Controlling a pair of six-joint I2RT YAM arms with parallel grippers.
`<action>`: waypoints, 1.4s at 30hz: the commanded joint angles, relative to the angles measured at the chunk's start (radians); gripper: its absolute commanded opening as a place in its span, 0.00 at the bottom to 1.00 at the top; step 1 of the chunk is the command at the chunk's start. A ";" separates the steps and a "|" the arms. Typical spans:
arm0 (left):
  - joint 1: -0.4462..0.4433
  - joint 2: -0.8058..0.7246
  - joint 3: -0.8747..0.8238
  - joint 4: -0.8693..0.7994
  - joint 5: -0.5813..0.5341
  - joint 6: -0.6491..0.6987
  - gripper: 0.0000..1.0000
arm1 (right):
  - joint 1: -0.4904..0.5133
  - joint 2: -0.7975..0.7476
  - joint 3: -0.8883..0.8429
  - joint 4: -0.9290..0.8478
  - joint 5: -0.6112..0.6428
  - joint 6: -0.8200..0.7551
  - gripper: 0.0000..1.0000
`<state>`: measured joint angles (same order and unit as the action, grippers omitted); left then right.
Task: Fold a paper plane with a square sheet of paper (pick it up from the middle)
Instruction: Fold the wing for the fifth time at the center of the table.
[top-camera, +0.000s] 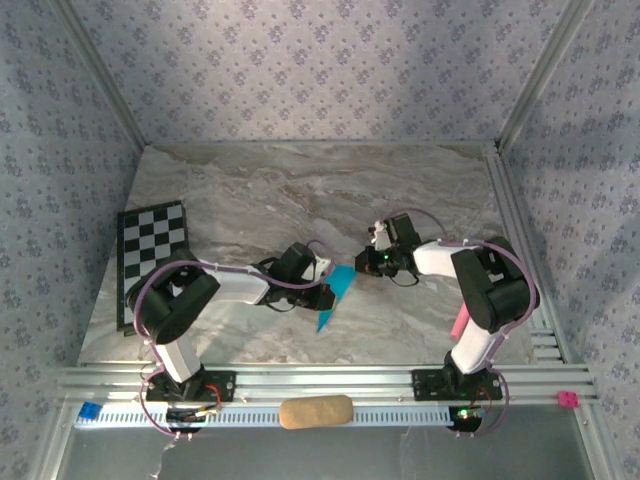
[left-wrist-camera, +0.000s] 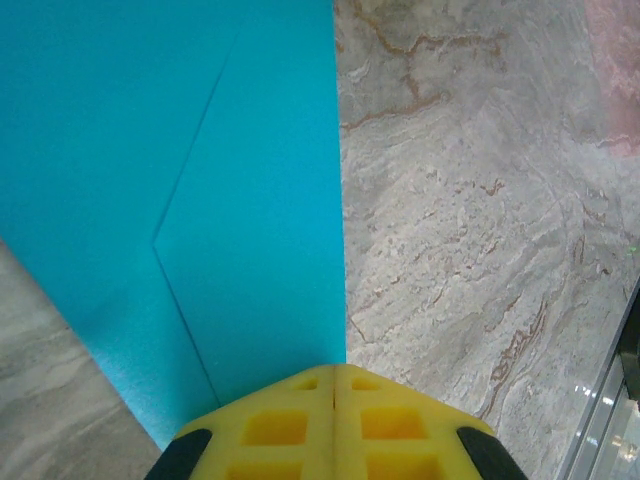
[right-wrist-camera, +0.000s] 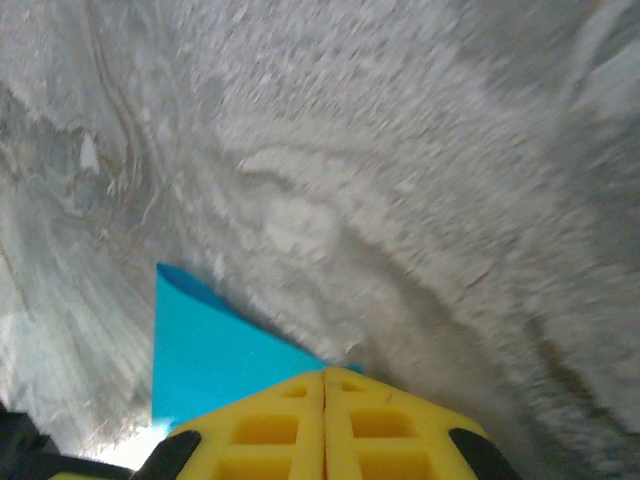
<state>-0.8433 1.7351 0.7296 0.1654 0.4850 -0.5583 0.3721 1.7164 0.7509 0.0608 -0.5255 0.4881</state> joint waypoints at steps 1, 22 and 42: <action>0.002 0.031 -0.040 -0.141 -0.031 0.005 0.00 | -0.025 -0.040 0.009 -0.038 0.113 0.017 0.08; 0.000 0.012 -0.030 -0.129 -0.051 -0.012 0.00 | 0.161 -0.047 -0.049 -0.004 -0.020 0.019 0.04; -0.030 -0.139 0.074 -0.107 -0.057 -0.156 0.13 | 0.118 -0.020 -0.116 -0.003 0.148 0.072 0.00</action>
<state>-0.8619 1.5898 0.7631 0.0429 0.4301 -0.6674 0.5037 1.6726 0.6643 0.1486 -0.5083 0.5434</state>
